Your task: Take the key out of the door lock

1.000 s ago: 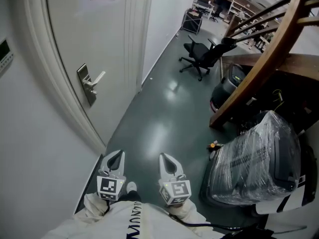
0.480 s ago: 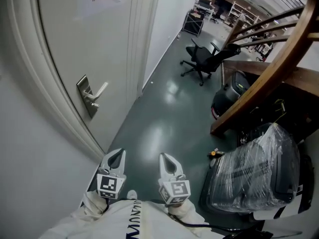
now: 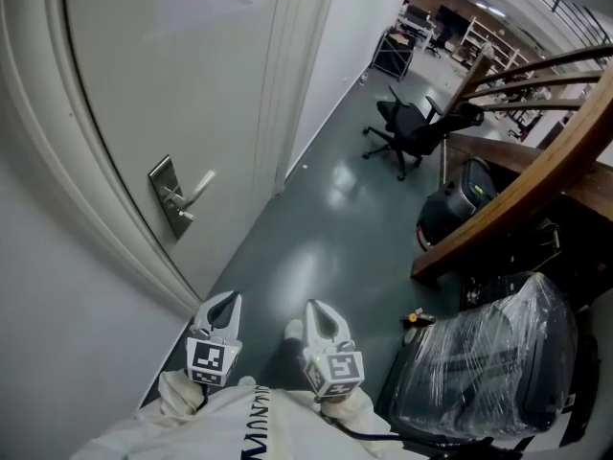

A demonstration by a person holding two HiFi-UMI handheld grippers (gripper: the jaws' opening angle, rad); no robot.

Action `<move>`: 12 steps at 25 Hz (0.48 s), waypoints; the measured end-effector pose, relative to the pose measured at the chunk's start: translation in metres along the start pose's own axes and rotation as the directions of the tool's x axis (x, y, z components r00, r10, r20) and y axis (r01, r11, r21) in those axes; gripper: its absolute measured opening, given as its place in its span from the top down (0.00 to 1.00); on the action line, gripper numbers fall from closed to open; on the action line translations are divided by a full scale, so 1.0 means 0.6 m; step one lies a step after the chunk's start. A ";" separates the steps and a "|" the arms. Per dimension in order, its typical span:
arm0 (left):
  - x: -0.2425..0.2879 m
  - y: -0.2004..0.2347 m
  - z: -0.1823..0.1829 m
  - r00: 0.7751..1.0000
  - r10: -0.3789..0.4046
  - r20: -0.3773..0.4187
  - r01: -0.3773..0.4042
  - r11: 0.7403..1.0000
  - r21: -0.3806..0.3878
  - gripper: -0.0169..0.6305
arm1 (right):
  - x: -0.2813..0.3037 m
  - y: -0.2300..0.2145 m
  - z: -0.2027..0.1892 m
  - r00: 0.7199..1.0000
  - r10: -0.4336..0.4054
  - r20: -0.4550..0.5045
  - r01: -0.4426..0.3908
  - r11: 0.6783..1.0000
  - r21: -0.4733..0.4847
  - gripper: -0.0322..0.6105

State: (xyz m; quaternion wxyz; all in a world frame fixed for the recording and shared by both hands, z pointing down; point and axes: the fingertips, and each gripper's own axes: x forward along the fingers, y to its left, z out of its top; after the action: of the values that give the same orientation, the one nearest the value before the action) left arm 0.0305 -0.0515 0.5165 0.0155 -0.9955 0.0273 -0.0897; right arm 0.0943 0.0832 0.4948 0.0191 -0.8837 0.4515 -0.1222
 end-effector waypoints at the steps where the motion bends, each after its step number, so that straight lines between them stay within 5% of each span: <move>1: 0.012 0.009 -0.001 1.000 0.014 -0.001 -0.014 1.000 0.000 0.97 | 0.016 -0.007 0.001 1.000 0.010 0.001 -0.010 1.000 0.001 0.95; 12: 0.224 0.022 0.037 0.997 0.073 -0.035 -0.072 0.997 0.038 0.97 | 0.179 -0.170 0.038 0.995 0.096 -0.003 -0.095 0.994 0.046 0.95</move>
State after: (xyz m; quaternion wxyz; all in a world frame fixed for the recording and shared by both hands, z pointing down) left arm 0.1658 -0.0715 0.5181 0.0363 -0.9916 0.0621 -0.1076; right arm 0.2406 0.0556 0.5084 0.0438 -0.8601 0.4904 -0.1336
